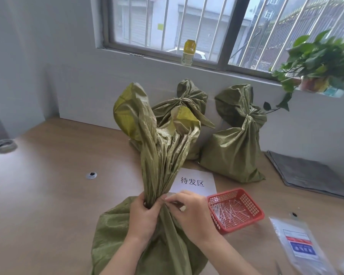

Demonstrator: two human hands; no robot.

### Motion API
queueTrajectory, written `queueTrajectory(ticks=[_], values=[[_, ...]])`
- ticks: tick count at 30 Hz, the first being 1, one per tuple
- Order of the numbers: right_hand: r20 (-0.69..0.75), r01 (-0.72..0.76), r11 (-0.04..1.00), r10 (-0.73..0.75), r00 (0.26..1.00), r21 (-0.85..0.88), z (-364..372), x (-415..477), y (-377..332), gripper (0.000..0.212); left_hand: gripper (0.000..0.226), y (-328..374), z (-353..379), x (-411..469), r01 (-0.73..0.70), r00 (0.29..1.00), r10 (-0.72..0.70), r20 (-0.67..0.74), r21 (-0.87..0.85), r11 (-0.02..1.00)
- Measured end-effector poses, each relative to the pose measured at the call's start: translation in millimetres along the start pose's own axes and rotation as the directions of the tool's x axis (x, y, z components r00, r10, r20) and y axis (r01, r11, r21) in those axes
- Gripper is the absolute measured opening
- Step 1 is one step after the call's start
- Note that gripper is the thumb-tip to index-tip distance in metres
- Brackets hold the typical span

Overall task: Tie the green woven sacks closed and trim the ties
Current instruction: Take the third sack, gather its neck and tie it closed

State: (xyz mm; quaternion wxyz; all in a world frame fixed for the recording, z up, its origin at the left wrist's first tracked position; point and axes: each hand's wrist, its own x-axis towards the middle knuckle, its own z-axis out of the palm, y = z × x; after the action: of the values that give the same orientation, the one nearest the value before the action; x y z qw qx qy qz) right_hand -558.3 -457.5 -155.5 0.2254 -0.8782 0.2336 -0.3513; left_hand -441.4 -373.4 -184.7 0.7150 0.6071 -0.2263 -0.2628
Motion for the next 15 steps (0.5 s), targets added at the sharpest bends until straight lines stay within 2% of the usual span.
queueTrajectory(ticks=[3,7,11,14,15], values=[[0.056,0.168,0.986,-0.168,0.984,0.015,2,2,5,0.014,0.01,-2,-1,1,0.02,1.0,-0.02,0.017,0.013,1.0],[0.204,0.168,0.981,-0.185,0.961,0.099,2,10,12,0.017,0.015,-4,-3,1,0.015,0.998,-0.018,0.063,0.047,0.999],[0.233,0.305,0.952,-0.302,0.925,0.02,2,17,9,0.018,0.025,-4,-3,1,0.003,0.993,-0.01,0.114,0.061,0.998],[0.346,0.398,0.917,-0.37,0.862,-0.011,-1,27,8,0.018,0.016,-4,-3,0,0.022,0.991,-0.03,0.13,0.065,0.998],[0.396,0.422,0.906,-0.376,0.837,-0.031,-2,31,7,0.018,0.025,-5,-3,-1,0.035,0.991,-0.045,0.125,0.078,0.996]])
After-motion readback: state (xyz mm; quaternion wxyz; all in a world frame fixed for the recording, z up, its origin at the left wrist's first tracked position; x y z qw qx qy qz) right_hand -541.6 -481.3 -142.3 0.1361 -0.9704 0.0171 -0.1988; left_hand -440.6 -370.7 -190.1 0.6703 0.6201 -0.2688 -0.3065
